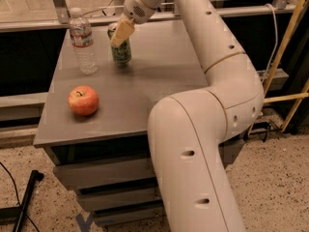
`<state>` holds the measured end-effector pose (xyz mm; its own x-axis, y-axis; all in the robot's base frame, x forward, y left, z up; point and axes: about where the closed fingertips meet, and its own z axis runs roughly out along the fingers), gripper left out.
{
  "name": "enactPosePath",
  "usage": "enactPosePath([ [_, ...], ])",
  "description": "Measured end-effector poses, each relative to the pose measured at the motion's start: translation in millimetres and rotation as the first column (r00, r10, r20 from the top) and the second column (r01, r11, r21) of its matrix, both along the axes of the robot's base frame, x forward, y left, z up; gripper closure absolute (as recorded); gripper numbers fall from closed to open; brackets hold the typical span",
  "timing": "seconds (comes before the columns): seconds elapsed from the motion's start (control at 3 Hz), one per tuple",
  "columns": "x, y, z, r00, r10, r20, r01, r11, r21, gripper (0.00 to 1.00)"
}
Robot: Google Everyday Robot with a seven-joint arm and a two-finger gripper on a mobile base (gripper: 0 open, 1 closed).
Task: Move green can near water bottle
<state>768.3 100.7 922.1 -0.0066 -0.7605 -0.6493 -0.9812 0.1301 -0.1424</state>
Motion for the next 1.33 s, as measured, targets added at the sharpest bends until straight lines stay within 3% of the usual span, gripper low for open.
enactPosePath([
  [0.67, 3.0, 7.6, -7.1, 1.0, 0.003, -0.003, -0.003, 1.0, 0.001, 0.13],
  [1.0, 4.2, 10.5, -10.0, 1.0, 0.004, -0.005, -0.004, 1.0, 0.002, 0.0],
  [1.33, 4.2, 10.6, -10.0, 1.0, 0.004, -0.005, -0.004, 1.0, 0.002, 0.0],
])
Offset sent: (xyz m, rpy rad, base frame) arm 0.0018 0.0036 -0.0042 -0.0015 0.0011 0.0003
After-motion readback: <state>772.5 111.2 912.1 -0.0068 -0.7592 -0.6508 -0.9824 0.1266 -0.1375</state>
